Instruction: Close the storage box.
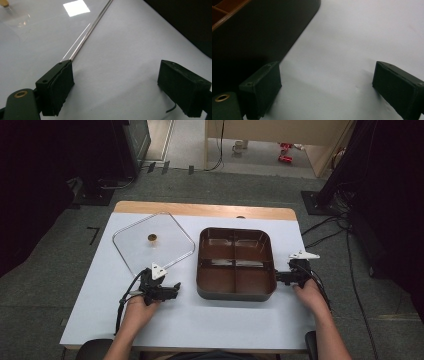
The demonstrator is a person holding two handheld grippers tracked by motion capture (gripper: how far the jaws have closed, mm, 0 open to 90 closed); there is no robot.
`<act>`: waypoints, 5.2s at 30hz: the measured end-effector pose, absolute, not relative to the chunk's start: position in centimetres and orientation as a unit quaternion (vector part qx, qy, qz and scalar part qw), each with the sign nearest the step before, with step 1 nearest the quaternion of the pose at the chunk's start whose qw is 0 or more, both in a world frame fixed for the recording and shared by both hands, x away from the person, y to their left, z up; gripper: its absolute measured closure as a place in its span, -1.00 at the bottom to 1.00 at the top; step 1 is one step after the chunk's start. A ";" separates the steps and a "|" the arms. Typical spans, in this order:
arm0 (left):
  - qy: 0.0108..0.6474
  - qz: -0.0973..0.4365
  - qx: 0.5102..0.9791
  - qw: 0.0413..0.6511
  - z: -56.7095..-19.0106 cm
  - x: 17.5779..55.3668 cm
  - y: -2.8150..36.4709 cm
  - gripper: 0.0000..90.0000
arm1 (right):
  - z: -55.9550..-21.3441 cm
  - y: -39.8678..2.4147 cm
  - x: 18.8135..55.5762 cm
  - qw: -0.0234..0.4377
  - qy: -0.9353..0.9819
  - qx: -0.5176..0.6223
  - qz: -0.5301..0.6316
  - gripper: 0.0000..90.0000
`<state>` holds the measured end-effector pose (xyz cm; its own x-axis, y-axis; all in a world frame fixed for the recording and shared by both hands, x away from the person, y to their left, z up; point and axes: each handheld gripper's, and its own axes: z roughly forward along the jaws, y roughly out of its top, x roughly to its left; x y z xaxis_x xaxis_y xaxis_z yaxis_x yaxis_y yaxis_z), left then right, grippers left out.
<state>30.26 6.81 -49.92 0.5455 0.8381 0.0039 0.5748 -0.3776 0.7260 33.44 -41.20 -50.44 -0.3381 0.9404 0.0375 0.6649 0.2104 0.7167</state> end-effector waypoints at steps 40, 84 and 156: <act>0.392 0.101 0.856 0.321 -46.3 31.7 7.0 -0.30 | -50.4 -41.2 33.4 0.210 0.749 0.536 0.328 -0.83; 0.420 0.125 0.839 0.323 -43.0 42.0 9.8 -0.26 | -50.4 -41.2 33.4 0.210 0.749 0.536 0.329 -0.83; 0.233 0.101 0.865 0.433 -36.5 40.1 -3.7 0.32 | -50.4 -41.2 33.4 0.210 0.749 0.536 0.329 -0.83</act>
<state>40.13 -3.68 -36.47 0.8707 0.4910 -0.0271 0.3160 -0.5165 0.7958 33.43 -41.20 -50.45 -0.3383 0.9402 0.0386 0.6645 0.2097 0.7173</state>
